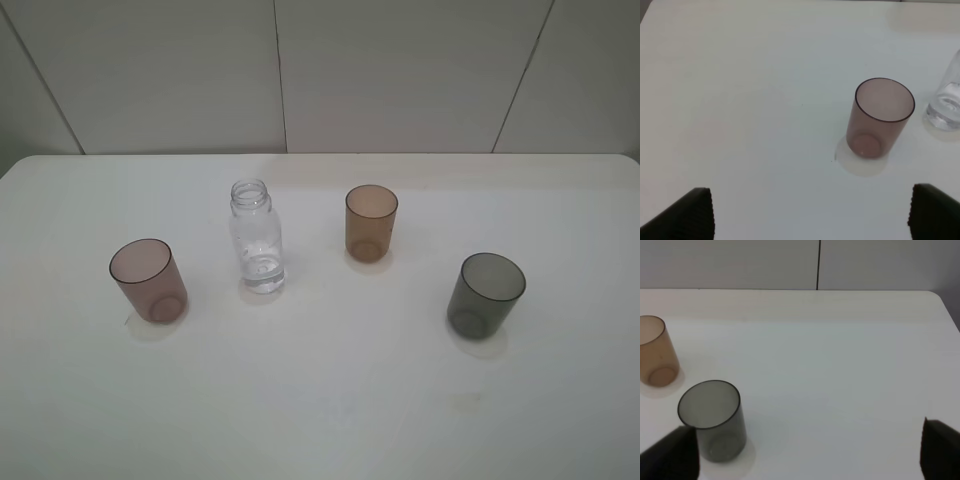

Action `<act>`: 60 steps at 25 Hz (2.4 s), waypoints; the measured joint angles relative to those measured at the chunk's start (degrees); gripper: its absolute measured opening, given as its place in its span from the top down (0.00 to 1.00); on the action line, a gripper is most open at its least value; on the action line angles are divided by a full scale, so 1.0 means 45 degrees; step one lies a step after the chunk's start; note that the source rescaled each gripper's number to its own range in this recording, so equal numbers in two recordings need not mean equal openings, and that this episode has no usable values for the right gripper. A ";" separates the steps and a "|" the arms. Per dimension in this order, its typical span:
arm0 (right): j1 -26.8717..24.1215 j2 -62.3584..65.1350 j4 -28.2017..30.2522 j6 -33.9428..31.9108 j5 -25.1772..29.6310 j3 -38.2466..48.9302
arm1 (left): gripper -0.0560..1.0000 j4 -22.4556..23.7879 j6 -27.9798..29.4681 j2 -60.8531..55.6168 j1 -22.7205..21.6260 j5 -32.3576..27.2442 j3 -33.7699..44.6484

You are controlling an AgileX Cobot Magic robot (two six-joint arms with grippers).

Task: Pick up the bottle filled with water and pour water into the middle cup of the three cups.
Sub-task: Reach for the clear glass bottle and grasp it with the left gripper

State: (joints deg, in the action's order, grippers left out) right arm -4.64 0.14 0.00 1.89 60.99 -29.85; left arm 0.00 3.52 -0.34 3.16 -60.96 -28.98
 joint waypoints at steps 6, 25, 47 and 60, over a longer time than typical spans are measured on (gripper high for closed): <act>0.0000 0.0000 0.0000 0.0000 0.0000 0.0000 | 0.01 0.0000 0.0000 0.0000 0.0000 0.0000 0.0000; 0.0000 0.0000 0.0000 0.0000 0.0000 0.0000 | 0.01 0.0000 0.0000 0.0000 0.0000 0.0000 0.0000; 0.0000 0.0000 0.0000 0.0000 0.0000 0.0000 | 0.01 0.0000 -0.0047 0.0000 0.0000 0.0069 -0.0015; 0.0000 0.0000 0.0000 0.0000 0.0000 0.0000 | 0.01 -0.2176 -0.5936 0.7182 0.3199 0.4364 -0.1011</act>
State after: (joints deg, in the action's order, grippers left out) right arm -4.64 0.14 0.00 1.89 60.99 -29.85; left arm -9.79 -23.20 31.98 17.56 -41.32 -33.53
